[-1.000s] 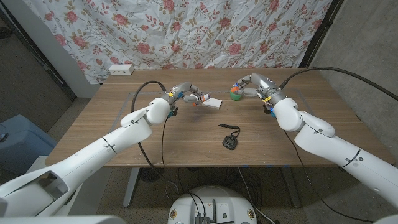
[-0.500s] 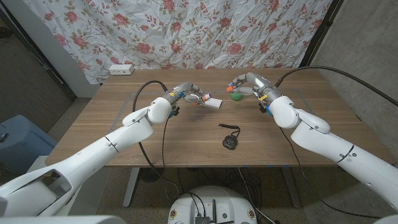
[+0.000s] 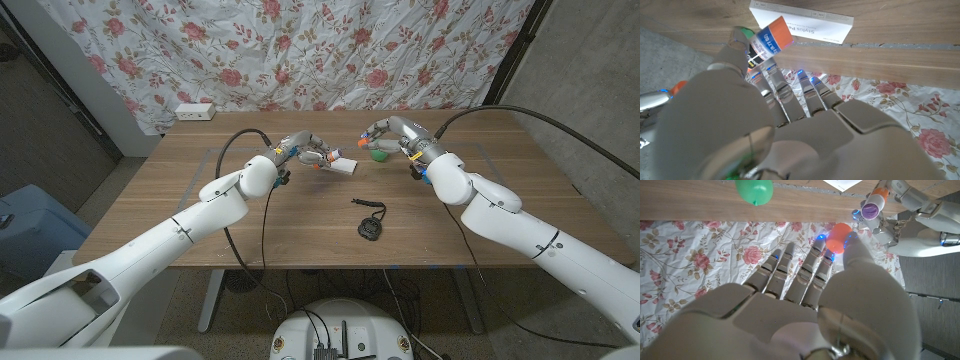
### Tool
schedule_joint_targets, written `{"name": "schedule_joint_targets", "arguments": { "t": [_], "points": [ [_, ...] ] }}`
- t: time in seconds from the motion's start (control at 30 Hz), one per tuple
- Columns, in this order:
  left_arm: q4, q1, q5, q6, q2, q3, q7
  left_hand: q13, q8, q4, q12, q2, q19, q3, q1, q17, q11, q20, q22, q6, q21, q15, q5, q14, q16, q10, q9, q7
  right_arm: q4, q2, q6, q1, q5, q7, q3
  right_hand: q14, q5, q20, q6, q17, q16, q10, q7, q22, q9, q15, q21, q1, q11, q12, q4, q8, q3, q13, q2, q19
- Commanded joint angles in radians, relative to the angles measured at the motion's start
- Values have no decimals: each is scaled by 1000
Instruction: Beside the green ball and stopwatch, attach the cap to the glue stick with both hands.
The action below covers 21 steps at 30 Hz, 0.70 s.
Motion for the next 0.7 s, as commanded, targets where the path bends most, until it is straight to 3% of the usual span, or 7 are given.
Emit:
{"name": "schedule_joint_targets", "arguments": {
  "t": [0.03, 0.7],
  "points": [
    [2, -2, 5, 6, -3, 3, -4, 10, 4, 7, 4, 83, -5, 5, -64, 3, -18, -36, 2, 80, 3, -105, 5, -4, -2, 24, 4, 84, 15, 33, -2, 23, -23, 6, -28, 2, 1, 5, 4, 1, 7, -5, 1, 3, 2, -143, -1, 2, -1, -1, -2, -3, -4, 2, 6, -1],
    [21, -13, 15, -8, -11, 9, -2, 10, 4, 7, 4, 85, -6, 6, -65, 3, -18, -35, 2, 79, 3, -104, 5, -5, -2, 24, 4, 85, 56, 80, 29, 54, -31, 12, -63, -3, 1, 6, 5, 2, 6, -9, 1, 4, 2, -142, -1, 1, -1, -1, -4, -9, -9, 2, 8, -3]
  ]
}}
